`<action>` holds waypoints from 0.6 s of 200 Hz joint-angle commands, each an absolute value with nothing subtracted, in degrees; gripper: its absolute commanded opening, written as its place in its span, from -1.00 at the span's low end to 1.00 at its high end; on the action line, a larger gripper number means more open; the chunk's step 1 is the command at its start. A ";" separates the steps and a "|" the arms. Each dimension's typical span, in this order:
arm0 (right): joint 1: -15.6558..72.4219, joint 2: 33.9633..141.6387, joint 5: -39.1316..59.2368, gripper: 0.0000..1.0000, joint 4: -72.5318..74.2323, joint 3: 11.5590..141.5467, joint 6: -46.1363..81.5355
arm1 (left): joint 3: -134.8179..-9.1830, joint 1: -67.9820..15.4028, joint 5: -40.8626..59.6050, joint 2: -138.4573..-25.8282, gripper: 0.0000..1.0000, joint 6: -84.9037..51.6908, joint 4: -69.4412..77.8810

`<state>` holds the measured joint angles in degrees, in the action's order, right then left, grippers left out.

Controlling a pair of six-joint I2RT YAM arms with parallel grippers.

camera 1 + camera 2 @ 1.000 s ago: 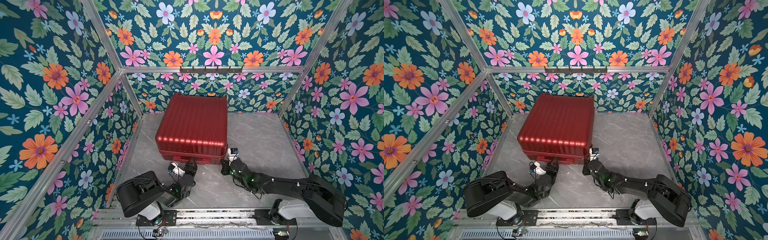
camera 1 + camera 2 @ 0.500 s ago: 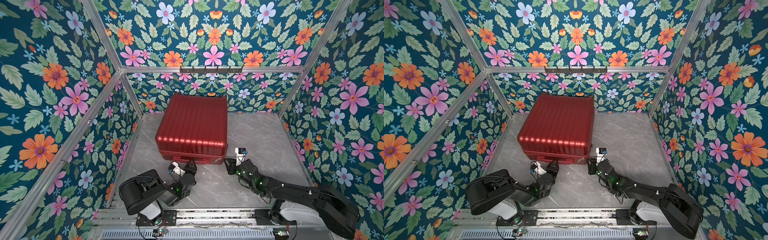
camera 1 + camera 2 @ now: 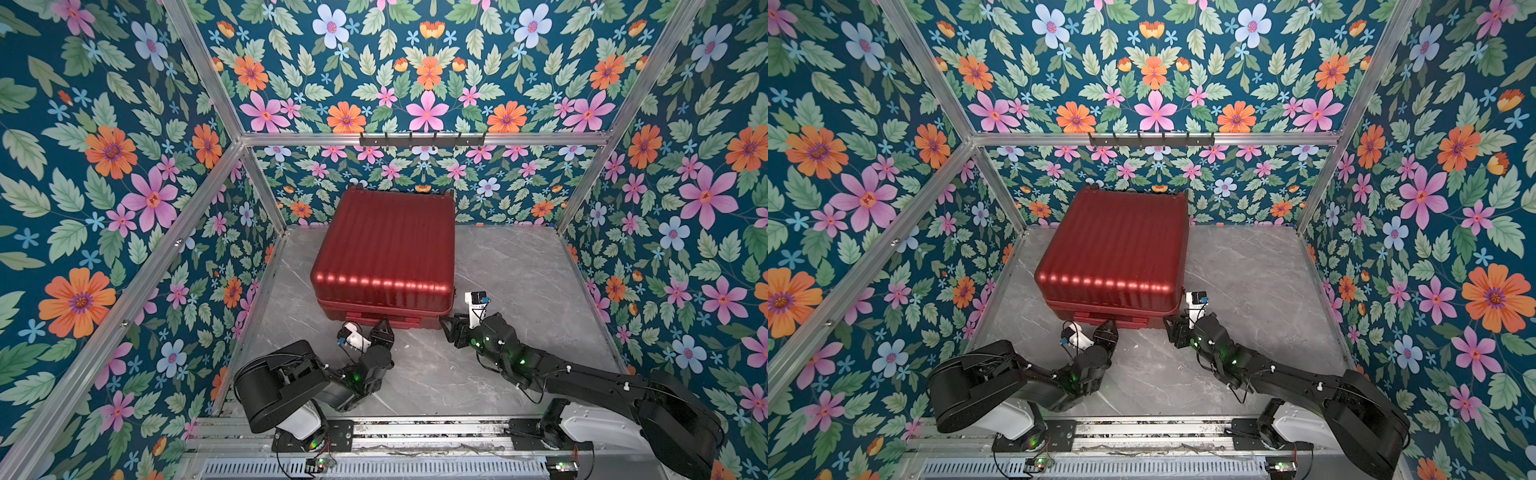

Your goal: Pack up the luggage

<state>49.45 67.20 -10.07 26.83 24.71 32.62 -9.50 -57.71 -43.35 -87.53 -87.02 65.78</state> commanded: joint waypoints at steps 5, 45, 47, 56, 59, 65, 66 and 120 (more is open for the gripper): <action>52.46 69.05 -17.66 0.28 27.33 26.02 32.93 | -9.84 -57.65 -42.94 -87.95 -0.32 -85.48 63.98; 53.17 73.90 -24.41 0.30 27.45 27.46 36.51 | -8.87 -57.66 -42.64 -87.59 -0.33 -85.65 64.86; 53.17 74.09 -24.54 0.30 27.60 27.56 36.59 | -8.77 -57.61 -42.63 -87.55 -0.33 -85.68 64.86; 53.12 74.95 -25.24 0.30 27.98 27.98 36.99 | -8.54 -57.64 -42.54 -87.44 -0.32 -85.69 64.87; 53.15 75.19 -25.37 0.30 28.23 28.06 37.14 | -8.47 -57.64 -42.54 -87.31 -0.32 -85.78 64.94; 53.17 75.76 -25.49 0.30 28.75 28.19 37.24 | -8.29 -57.61 -42.55 -87.20 -0.33 -85.78 64.95; 53.13 75.76 -25.49 0.30 28.79 28.20 37.25 | -8.32 -57.63 -42.55 -87.15 -0.33 -85.78 65.00; 53.26 77.39 -26.37 0.05 28.83 29.58 38.03 | -7.57 -57.66 -42.38 -88.09 -0.32 -85.86 67.15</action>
